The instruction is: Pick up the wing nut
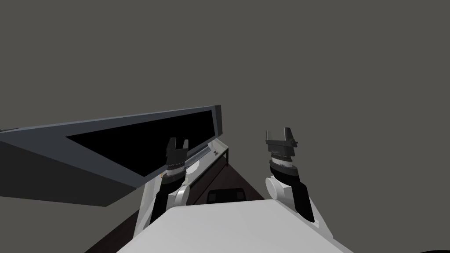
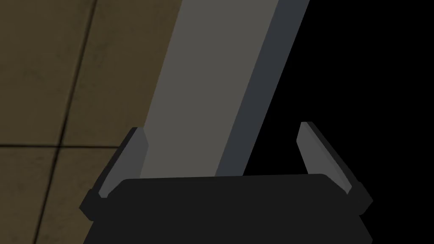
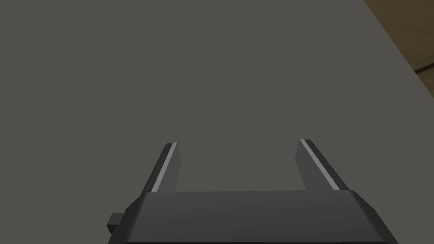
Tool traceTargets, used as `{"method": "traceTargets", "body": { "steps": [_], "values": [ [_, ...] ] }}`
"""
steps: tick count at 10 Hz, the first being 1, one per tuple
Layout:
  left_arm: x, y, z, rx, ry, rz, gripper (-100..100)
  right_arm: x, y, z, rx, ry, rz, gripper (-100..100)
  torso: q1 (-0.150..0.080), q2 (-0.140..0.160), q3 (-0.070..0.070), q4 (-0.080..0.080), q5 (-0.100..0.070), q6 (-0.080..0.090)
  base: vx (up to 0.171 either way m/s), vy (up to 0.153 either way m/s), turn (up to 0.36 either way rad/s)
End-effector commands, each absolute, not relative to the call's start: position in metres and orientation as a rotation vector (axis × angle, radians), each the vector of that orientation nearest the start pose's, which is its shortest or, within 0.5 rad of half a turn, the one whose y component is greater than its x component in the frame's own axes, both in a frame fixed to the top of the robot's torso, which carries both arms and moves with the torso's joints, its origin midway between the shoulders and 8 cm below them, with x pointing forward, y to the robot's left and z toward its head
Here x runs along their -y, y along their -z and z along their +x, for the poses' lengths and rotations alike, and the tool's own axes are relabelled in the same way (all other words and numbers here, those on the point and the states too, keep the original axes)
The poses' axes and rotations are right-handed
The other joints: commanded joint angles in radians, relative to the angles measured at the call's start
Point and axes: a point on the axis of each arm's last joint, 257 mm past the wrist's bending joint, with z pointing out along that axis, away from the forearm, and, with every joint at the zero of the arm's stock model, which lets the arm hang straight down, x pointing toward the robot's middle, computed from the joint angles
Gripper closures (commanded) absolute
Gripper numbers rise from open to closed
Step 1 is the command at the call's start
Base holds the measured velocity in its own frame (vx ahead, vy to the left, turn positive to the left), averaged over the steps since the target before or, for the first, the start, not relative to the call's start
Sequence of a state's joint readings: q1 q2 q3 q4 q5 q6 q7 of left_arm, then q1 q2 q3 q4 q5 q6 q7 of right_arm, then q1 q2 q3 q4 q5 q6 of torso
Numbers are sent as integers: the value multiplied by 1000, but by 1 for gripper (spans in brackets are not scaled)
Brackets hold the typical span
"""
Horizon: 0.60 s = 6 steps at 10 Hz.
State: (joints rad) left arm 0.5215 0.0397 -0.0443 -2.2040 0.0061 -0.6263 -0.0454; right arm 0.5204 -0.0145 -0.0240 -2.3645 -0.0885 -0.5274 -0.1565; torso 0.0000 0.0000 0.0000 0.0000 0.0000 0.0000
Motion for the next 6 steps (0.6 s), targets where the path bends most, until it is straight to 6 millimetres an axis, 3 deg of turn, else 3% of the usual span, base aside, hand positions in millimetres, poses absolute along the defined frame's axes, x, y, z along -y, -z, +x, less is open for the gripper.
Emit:
{"method": "traceTargets", "body": {
  "steps": [1,6],
  "values": [
    [-259,8,352,-700,1290,-592,-100,292,-61,317,-463,-1497,670,0,0,0,0,0,0,0,-42,-5,-134],
    [-254,54,396,-862,1213,-618,-100,292,-61,317,-463,-1497,670,0,0,4,2,1,0,0,-71,3,-121]
  ]
}}
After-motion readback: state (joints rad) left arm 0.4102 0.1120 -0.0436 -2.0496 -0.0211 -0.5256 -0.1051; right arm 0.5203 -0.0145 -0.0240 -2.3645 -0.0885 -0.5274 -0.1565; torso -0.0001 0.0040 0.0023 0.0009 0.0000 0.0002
